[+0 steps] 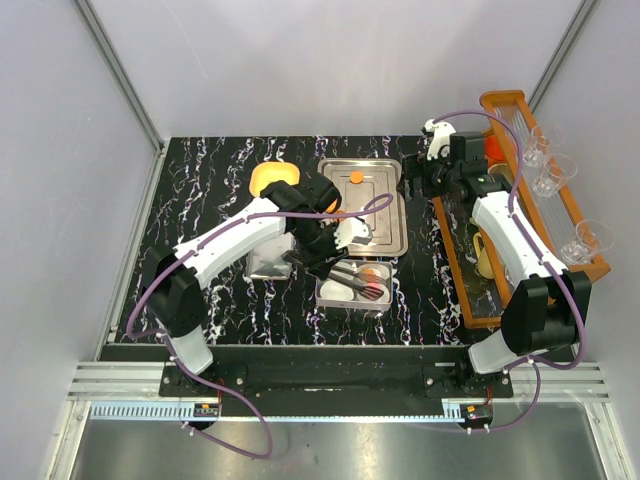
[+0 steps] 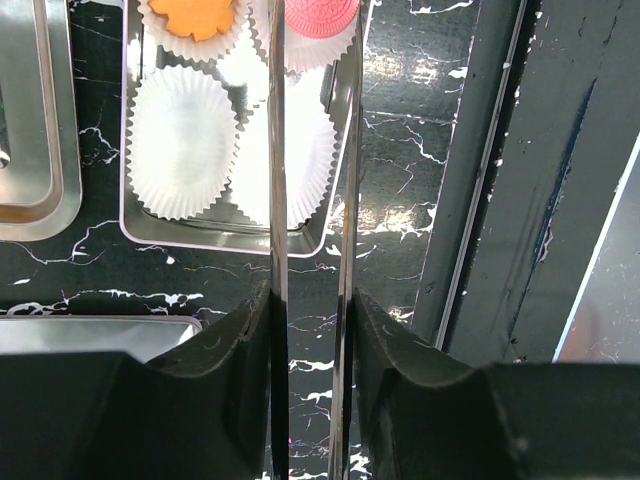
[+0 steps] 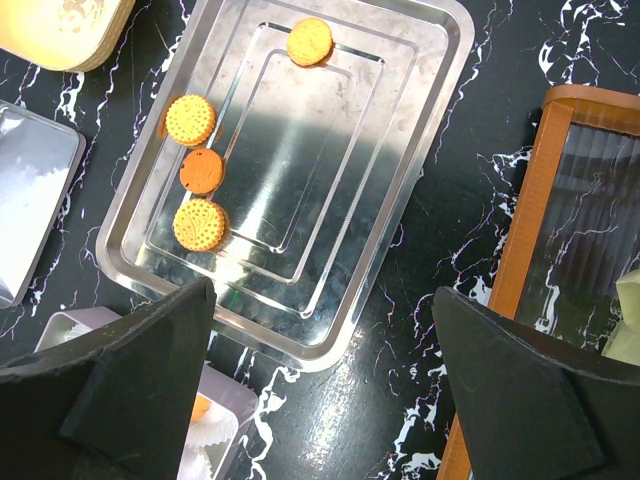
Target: Pack the cookies
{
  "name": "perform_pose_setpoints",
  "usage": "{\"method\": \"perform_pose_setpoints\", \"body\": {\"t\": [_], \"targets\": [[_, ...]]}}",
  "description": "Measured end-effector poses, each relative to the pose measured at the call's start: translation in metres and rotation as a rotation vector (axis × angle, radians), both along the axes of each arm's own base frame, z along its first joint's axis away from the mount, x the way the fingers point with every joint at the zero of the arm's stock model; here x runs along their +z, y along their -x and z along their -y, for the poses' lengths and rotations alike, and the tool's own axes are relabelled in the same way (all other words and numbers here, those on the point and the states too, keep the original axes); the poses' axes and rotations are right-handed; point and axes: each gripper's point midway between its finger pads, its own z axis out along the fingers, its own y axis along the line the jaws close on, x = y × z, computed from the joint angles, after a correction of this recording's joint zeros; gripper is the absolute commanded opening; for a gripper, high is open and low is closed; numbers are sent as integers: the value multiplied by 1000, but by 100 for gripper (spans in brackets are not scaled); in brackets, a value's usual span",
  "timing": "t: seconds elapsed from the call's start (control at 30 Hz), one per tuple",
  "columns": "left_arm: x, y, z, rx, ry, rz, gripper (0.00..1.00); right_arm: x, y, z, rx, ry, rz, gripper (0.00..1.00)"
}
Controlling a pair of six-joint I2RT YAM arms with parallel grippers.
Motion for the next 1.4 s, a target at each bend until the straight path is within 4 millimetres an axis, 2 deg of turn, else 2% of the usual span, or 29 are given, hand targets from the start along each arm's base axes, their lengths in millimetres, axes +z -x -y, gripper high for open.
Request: {"method": "perform_pose_setpoints", "body": {"t": [0.3,0.77,1.13,1.4], "targets": [[-10,-1,1,-5,-20,-21,36,-1,0,0,-1,0,-1,100],[-8,-3,4,-6,-11,-11,44,-3,1,0,-1,1,-7,100],[-8,-3,5,-6,-8,-8,46,-3,1,0,0,1,-7,100],[-7,-7,7,-1,1,7,43,-3,1,0,0,1,-7,100]]}}
